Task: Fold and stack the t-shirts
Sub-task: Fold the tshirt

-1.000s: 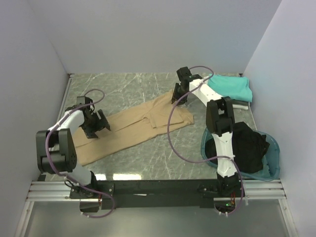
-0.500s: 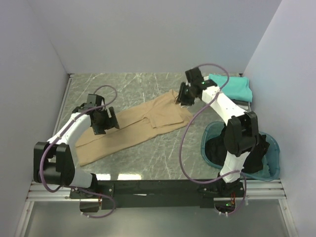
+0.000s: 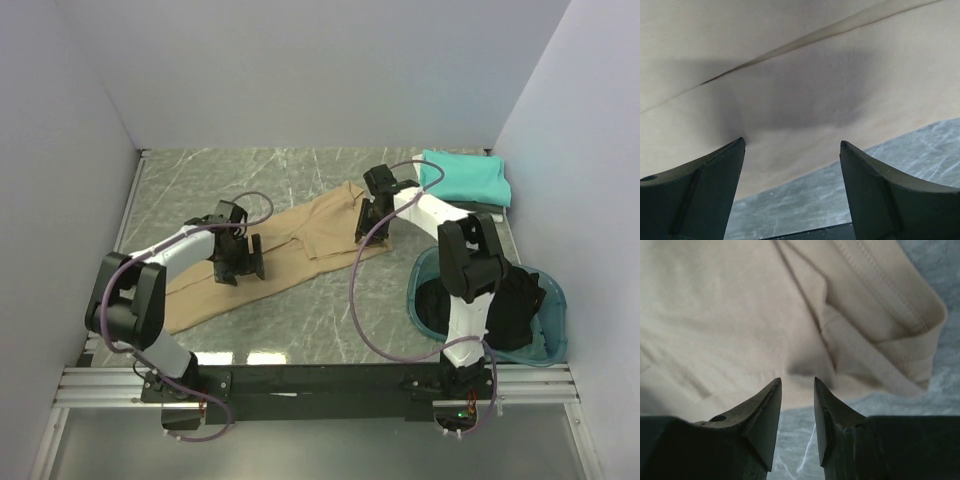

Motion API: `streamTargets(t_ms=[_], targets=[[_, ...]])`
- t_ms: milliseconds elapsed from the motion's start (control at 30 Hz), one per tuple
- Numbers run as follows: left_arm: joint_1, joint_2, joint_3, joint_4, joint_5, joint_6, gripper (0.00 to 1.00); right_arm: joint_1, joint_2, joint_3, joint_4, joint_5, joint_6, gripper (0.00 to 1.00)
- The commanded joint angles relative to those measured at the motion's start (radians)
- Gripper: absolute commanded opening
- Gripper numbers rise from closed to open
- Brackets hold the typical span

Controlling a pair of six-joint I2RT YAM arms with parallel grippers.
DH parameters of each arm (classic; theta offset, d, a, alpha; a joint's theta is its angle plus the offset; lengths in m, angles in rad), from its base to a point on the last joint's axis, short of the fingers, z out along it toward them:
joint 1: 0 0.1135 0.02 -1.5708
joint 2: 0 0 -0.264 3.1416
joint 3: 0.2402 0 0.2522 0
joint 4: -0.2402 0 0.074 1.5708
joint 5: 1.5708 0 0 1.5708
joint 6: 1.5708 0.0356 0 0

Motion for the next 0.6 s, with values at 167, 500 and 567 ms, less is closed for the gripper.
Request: streamTargets(t_ms=[167, 500, 567], targets=[[-0.029, 0.091, 0.012, 0.054, 0.027, -0.012, 0.83, -0.038, 0.114, 0.105, -0.033, 0.096, 0.012, 0.40], [-0.084, 0.189, 0.093, 0.008, 0.127, -0.030, 0.83, -0.078, 0.353, 0.427, -0.208, 0.145, 0.020, 0.39], [-0.106, 0.203, 0.107, -0.001, 0.141, -0.039, 0.83, -0.082, 0.383, 0.503, -0.226, 0.142, 0.021, 0.38]])
